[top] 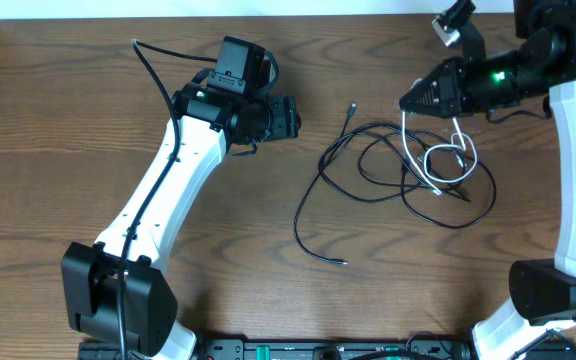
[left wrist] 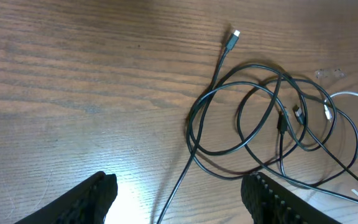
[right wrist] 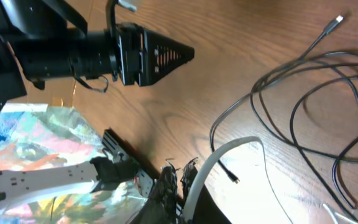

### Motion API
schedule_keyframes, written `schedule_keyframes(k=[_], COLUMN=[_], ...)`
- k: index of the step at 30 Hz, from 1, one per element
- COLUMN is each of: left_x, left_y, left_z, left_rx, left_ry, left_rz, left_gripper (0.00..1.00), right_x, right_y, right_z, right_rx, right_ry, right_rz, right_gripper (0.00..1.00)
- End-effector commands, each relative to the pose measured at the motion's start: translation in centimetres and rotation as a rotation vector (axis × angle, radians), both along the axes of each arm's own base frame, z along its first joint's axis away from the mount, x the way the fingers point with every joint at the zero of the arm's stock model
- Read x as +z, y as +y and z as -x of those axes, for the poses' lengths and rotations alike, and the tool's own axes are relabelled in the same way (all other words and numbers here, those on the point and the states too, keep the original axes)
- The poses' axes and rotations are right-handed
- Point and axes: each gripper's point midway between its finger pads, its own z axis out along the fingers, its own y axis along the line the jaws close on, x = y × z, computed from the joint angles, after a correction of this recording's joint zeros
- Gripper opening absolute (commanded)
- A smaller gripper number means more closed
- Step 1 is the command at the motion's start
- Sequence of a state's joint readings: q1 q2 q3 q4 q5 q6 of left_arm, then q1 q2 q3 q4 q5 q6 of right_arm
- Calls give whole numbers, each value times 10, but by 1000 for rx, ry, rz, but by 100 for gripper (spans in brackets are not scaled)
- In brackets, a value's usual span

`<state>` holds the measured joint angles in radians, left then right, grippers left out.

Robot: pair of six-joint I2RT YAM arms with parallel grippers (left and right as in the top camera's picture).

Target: Untangle cables

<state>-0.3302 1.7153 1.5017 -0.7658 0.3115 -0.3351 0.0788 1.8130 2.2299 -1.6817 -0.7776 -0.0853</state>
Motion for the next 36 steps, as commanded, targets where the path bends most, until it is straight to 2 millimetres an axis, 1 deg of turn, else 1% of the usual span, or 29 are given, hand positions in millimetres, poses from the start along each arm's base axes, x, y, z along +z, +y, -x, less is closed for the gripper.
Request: schedule_keyframes(k=[1, 4, 5, 7, 10, 13, 14, 17, 21, 23, 25, 26, 27, 28, 30, 32, 33, 35, 36], left_x=[-1, 3, 2, -2, -14, -21, -22, -30, -37, -41, -54, -61, -64, -67, -68, -67, -66, -66, -67], left_y=[-9, -34, -41, -56, -86, -114, -128, -140, -150, -153, -154, -157, -161, -169, -183, -190, -192, -192, -192], left_z=[3, 18, 21, 30, 43, 56, 63, 69, 80, 79, 74, 75, 76, 79, 82, 80, 77, 67, 63], left_rx=[-71, -211, -233, -276, -360, -438, -484, -517, -536, -488, -346, -287, -266, -251, -200, -173, -152, -33, 14], left_ry=[0, -2, 1, 9, 35, 79, 101, 119, 141, 160, 191, 207, 215, 216, 230, 228, 227, 253, 265], left_rz=[15, 82, 92, 110, 161, 252, 310, 325, 319, 311, 268, 264, 272, 296, 350, 386, 397, 423, 431], left_gripper=[70, 70, 70, 70, 70, 70, 70, 70, 71, 71, 71, 71, 71, 72, 79, 84, 86, 91, 92], right_x=[13, 19, 21, 25, 28, 28, 28, 28, 28, 28, 28, 28, 28, 28, 28, 28, 28, 28, 28], right_y=[-3, -15, -20, -33, -53, -72, -79, -87, -91, -91, -92, -92, -92, -92, -93, -93, -93, -92, -92], right_z=[9, 10, 9, 8, 3, -1, -3, -4, -5, -5, -6, -6, -6, -6, -6, -6, -6, -6, -6], right_rx=[32, -5, -20, -59, -122, -175, -195, -213, -220, -217, -218, -218, -218, -218, -219, -219, -219, -219, -219], right_ry=[-61, -85, -92, -105, -118, -123, -124, -130, -135, -139, -141, -141, -141, -141, -141, -141, -141, -141, -141], right_rz=[-11, -3, -3, -2, 1, 6, 8, 12, 16, 19, 21, 21, 21, 21, 24, 24, 24, 24, 24], right_gripper=[1, 1, 1, 1, 1, 1, 1, 1, 1, 1, 1, 1, 1, 1, 1, 1, 1, 1, 1])
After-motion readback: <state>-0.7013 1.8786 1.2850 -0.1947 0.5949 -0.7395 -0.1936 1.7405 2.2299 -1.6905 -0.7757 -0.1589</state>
